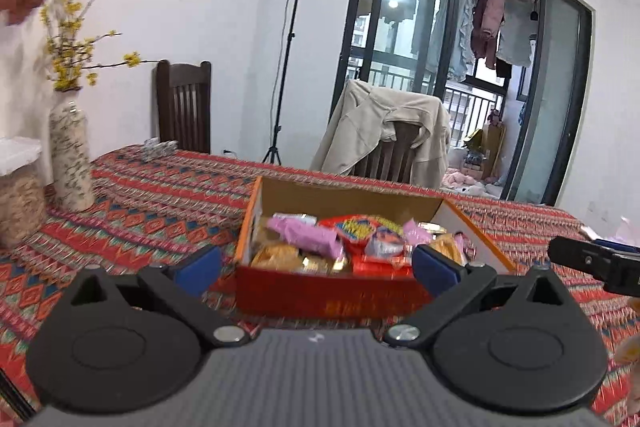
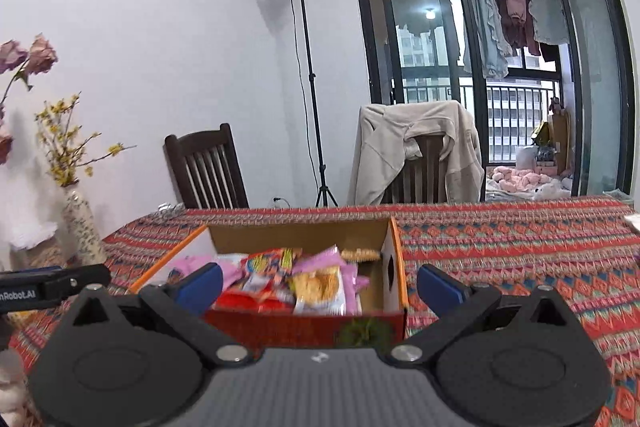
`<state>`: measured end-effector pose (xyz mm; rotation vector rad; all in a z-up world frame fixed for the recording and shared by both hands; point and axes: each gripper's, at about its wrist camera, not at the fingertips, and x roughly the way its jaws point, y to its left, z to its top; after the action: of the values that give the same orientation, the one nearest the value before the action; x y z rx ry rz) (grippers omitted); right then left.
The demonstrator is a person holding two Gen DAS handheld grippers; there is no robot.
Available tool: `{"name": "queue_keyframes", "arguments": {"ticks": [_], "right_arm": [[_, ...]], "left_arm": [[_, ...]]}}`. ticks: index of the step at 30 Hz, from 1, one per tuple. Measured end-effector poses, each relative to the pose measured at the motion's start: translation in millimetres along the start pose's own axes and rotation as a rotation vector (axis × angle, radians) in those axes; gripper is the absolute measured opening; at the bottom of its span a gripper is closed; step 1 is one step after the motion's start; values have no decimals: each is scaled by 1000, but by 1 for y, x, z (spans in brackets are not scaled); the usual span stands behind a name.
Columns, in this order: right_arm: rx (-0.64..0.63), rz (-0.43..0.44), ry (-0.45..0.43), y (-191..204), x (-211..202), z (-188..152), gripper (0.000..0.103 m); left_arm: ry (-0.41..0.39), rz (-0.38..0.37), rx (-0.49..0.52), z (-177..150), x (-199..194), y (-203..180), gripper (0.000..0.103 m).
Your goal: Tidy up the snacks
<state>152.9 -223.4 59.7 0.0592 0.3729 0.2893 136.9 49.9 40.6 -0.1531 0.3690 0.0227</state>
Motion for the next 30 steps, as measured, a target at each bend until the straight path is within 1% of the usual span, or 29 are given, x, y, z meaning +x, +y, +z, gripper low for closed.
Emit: {"name": "queue_keyframes", "arguments": {"ticks": [8, 17, 21, 30], "right_arm": [[10, 29, 57, 6, -44, -43, 103], [6, 46, 147, 17, -66, -88, 103], [8, 50, 162, 18, -69, -93, 103], [14, 31, 162, 17, -69, -92, 103]], "left_arm": [[47, -7, 9, -41, -45, 11, 103], [78, -10, 13, -73, -64, 17, 103], [90, -17, 22, -79, -64, 15, 103], [98, -35, 30, -84, -64, 13, 103]]}}
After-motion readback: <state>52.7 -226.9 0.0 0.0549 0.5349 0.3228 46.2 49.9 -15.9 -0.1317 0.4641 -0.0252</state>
